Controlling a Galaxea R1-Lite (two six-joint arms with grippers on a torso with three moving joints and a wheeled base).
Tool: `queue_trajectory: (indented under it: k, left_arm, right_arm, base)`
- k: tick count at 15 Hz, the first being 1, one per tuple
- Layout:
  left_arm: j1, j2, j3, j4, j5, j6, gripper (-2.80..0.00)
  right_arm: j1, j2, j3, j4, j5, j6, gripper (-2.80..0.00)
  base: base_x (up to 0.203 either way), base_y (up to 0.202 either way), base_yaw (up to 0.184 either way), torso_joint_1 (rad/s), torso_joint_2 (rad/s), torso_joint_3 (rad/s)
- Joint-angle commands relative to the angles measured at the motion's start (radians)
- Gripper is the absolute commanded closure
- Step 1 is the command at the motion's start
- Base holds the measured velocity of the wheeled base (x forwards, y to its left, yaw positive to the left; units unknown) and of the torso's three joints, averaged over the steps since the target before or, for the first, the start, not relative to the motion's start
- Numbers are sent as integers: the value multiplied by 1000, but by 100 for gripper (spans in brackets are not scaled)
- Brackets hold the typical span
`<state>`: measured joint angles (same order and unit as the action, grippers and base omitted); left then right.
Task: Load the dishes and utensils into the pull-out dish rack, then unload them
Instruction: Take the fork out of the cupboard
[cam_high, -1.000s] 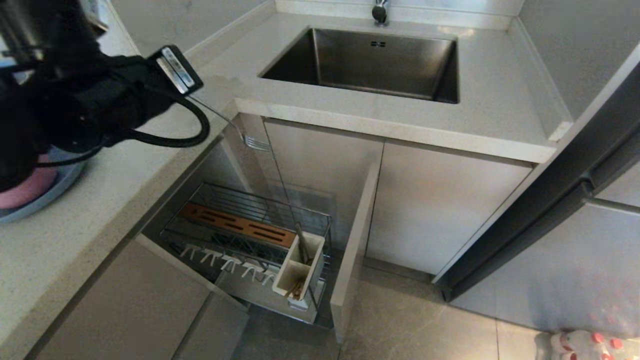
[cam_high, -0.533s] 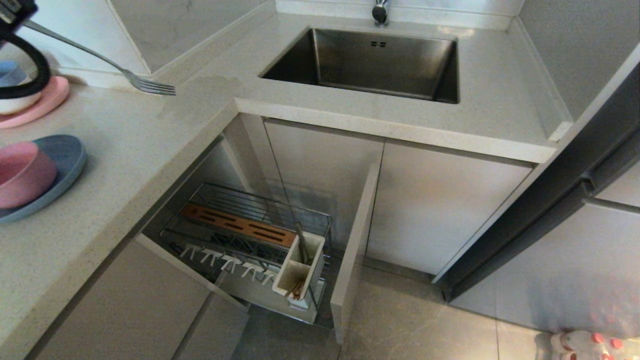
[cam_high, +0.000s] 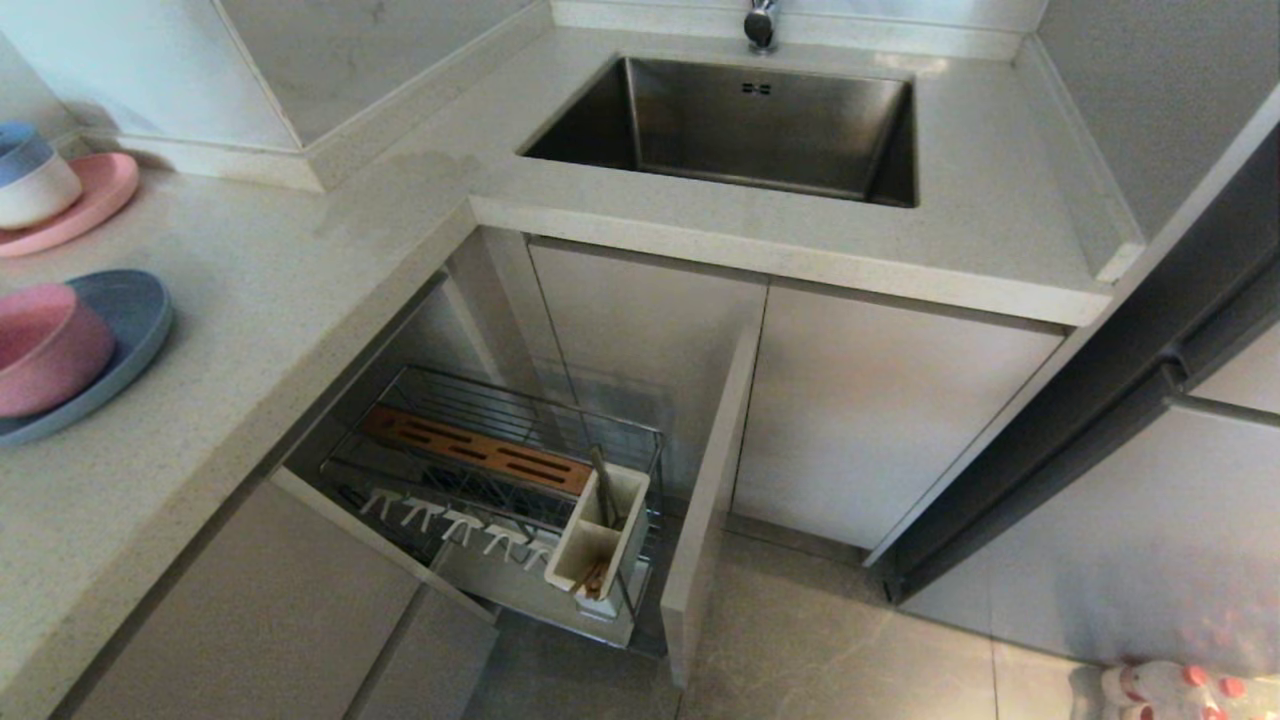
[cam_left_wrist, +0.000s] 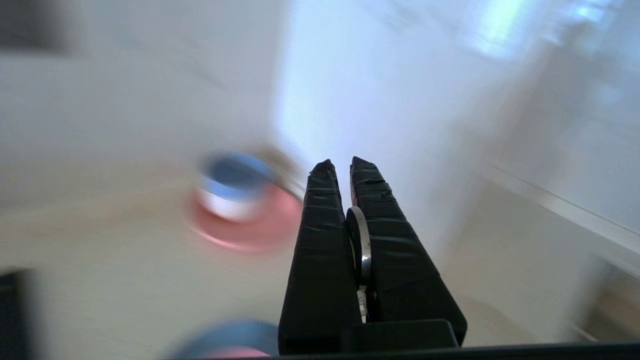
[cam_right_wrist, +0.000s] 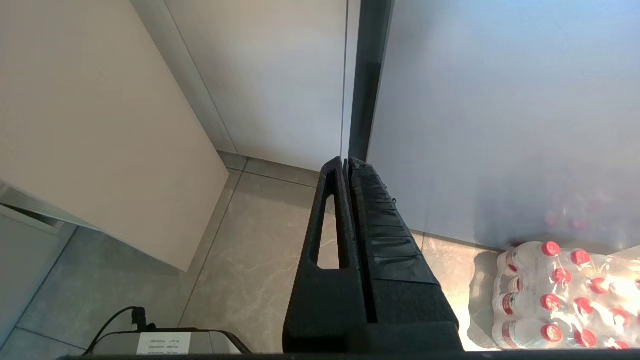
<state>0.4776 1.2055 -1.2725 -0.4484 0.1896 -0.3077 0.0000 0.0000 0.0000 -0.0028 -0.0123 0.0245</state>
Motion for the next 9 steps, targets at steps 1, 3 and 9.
queue_trajectory:
  k: [1, 3, 9]
  left_arm:
    - [72, 4, 40, -42, 2, -4, 0]
    - [153, 34, 54, -68, 1, -33, 0]
    - [246, 217, -36, -38, -38, -171, 0]
  right_arm:
    - [0, 1, 0, 0, 0, 0, 0]
    - [0, 0, 0, 0, 0, 0, 0]
    - [0, 0, 0, 0, 0, 0, 0]
  base:
    - [0, 0, 0, 0, 0, 0]
    - [0, 0, 0, 0, 0, 0]
    - [0, 0, 0, 0, 0, 0]
